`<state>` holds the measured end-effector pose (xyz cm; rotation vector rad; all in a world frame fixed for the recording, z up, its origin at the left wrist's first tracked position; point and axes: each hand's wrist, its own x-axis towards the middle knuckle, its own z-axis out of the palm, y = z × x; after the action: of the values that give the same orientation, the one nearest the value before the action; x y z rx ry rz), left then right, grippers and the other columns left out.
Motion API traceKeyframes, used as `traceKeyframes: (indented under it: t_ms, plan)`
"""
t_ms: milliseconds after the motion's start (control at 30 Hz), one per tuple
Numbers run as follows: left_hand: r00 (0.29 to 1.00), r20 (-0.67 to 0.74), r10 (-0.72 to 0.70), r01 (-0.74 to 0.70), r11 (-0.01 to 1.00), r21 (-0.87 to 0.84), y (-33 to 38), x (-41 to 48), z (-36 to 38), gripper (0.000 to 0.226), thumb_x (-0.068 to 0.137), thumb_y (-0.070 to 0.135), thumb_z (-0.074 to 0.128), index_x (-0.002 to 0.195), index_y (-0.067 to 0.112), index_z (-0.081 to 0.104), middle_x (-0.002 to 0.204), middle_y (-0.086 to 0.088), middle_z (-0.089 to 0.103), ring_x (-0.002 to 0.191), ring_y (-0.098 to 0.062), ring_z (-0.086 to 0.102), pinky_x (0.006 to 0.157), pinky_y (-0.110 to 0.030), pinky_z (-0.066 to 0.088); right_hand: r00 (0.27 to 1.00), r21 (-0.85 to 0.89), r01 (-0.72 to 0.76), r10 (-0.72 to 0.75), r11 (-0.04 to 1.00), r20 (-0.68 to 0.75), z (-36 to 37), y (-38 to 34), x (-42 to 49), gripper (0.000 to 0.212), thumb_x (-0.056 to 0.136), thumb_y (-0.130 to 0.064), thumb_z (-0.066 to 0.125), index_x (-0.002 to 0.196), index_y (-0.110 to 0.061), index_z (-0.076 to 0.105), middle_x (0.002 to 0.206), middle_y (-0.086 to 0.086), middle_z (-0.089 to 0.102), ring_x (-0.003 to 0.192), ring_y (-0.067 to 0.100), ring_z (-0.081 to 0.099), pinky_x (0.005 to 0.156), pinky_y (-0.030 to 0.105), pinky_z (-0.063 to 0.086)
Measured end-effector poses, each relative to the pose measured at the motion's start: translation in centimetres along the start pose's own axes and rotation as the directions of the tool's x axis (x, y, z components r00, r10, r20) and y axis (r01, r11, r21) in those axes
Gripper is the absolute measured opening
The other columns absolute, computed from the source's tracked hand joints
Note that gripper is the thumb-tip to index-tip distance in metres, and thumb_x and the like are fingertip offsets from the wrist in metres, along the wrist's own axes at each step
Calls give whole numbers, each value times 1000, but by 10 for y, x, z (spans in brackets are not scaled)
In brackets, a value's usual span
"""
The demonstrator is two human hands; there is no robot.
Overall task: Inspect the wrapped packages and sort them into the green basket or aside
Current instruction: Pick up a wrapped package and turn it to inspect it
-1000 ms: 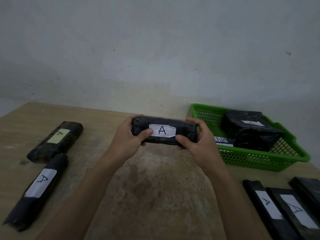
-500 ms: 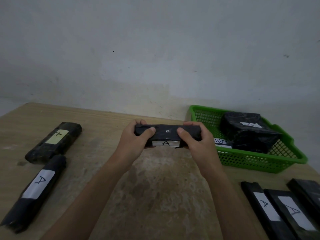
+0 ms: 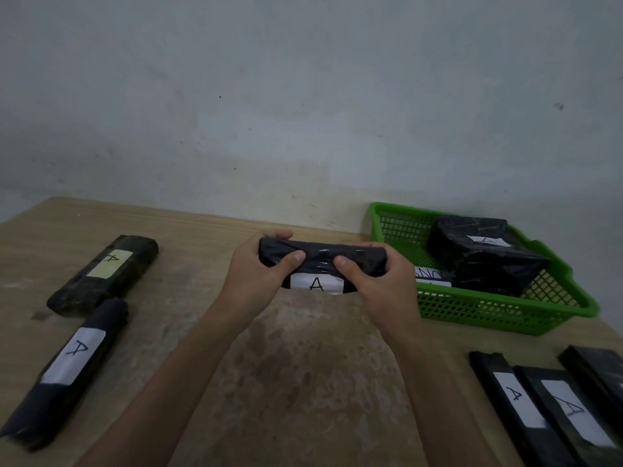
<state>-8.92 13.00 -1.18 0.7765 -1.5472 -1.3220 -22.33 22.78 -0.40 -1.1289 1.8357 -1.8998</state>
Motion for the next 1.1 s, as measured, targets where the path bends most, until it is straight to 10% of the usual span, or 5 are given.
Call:
traceKeyframes:
  t_ms: [267,400,600,1100]
  plan:
    - [962,193,-195,240,940,-244,11,-1,-3,22,90,27,56,111,25,61,111,-5,57,103,-23,62,81,-40,57,972,128,174,-191,976,138,-13,-6,4,29,67,4,80,80,-11,59,97,2,69,93,7,65,81,23,54]
    - [962,198,-188,243,919,-311,11,1,-5,28,86,10,61,110,24,63,116,-12,52,101,-25,61,77,-31,58,965,19,179,-179,984,191,-17,-6,5,25,70,-21,78,87,-22,59,117,-6,61,108,4,58,88,19,48]
    - [992,117,-56,73,987,-142,4,0,-5,55,79,2,69,125,26,52,109,-7,58,101,-20,61,89,-29,52,950,25,-229,217,973,226,-16,-2,4,46,72,-18,80,112,-18,57,105,-1,62,97,17,66,77,39,60]
    - [997,-15,75,-75,996,-45,0,-1,2,36,81,5,68,104,30,56,98,4,60,89,-9,61,72,-11,52,989,32,-95,90,995,115,-5,-5,1,28,78,-6,74,97,-2,54,90,11,65,63,6,67,48,23,54]
